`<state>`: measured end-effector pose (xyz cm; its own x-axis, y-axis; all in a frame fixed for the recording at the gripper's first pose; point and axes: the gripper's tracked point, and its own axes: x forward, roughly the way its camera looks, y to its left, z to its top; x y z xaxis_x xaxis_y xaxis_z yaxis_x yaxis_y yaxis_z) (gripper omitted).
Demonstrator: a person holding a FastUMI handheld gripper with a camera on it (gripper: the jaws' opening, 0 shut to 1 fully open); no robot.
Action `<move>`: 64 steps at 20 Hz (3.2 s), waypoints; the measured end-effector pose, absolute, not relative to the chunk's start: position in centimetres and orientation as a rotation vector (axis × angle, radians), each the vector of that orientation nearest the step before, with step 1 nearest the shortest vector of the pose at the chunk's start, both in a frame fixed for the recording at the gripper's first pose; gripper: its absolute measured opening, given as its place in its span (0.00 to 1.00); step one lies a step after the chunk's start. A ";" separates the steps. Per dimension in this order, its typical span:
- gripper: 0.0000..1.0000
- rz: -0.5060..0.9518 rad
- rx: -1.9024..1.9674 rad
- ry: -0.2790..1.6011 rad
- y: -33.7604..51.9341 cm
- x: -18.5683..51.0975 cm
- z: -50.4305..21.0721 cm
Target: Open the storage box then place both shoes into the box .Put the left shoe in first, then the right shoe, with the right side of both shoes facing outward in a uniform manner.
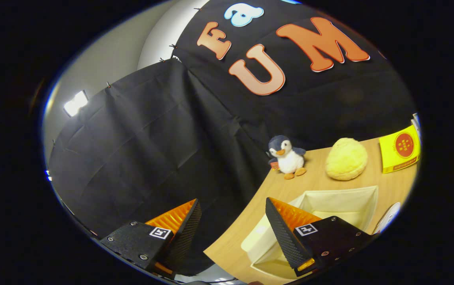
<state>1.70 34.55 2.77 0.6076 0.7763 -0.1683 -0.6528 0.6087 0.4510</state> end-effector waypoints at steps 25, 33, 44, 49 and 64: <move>0.93 0.024 0.025 0.624 1.4 4.7 -24.6; 0.75 0.051 0.075 0.623 2.3 5.0 -29.0; 0.02 0.144 0.179 0.616 3.8 5.4 -29.7; 0.01 0.121 0.216 0.563 3.7 5.5 -29.0; 0.00 0.218 0.613 0.532 7.2 6.1 -20.6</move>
<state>6.05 7.19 -20.60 0.8443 0.3468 -0.4086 -0.0396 0.8007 0.5978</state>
